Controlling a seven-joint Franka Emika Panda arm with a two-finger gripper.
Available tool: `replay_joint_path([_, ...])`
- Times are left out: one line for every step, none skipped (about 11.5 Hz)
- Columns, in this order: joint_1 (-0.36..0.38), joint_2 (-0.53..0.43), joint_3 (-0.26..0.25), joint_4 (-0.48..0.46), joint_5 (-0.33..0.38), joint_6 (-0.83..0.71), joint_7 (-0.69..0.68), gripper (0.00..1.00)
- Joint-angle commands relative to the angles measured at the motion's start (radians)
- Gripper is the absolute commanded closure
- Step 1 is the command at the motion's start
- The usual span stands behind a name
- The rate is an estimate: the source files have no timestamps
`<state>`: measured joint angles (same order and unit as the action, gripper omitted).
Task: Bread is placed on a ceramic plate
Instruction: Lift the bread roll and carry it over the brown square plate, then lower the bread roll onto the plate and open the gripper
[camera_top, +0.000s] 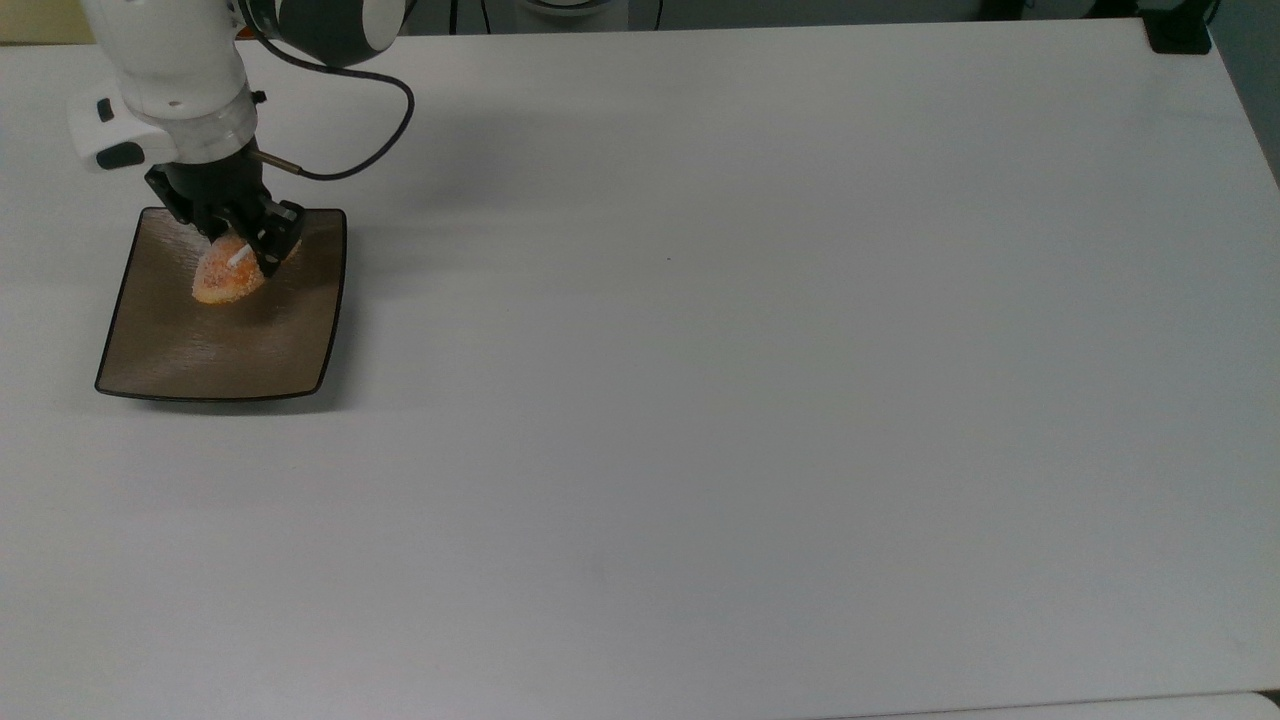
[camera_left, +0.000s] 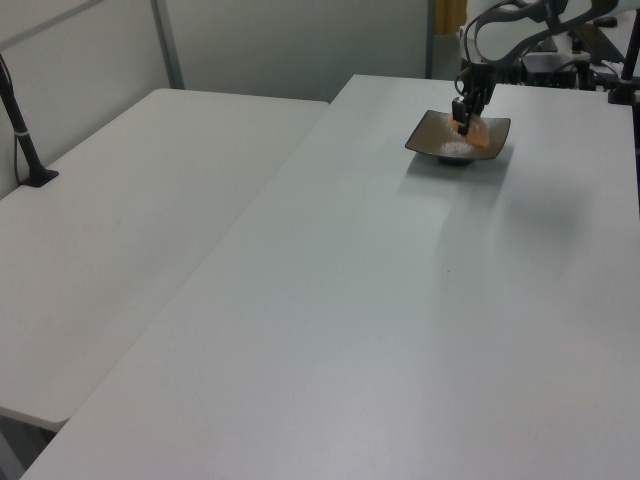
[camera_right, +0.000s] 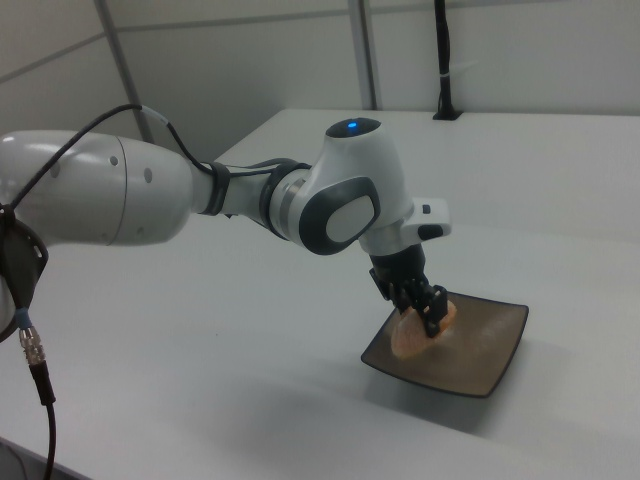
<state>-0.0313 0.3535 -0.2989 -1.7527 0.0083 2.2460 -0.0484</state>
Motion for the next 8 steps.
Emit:
replay_joint_path([0.001, 0.016, 0.009, 0.019, 0.002, 0.015, 0.033, 0.00])
replay_joint_path([-0.001, 0.019, 0.014, 0.019, 0.001, 0.015, 0.033, 0.00])
replay_joint_path([-0.001, 0.019, 0.014, 0.019, 0.001, 0.015, 0.033, 0.00])
replay_joint_path([0.001, 0.019, 0.015, 0.019, -0.001, 0.015, 0.033, 0.00])
replay_joint_path([0.001, 0.019, 0.017, 0.019, -0.001, 0.015, 0.033, 0.00])
replay_joint_path([0.001, 0.019, 0.015, 0.019, -0.001, 0.014, 0.033, 0.00])
replay_joint_path([-0.001, 0.015, 0.015, 0.021, -0.001, 0.012, 0.032, 0.00])
replay_joint_path([-0.001, 0.004, 0.015, 0.022, -0.001, 0.004, 0.033, 0.00])
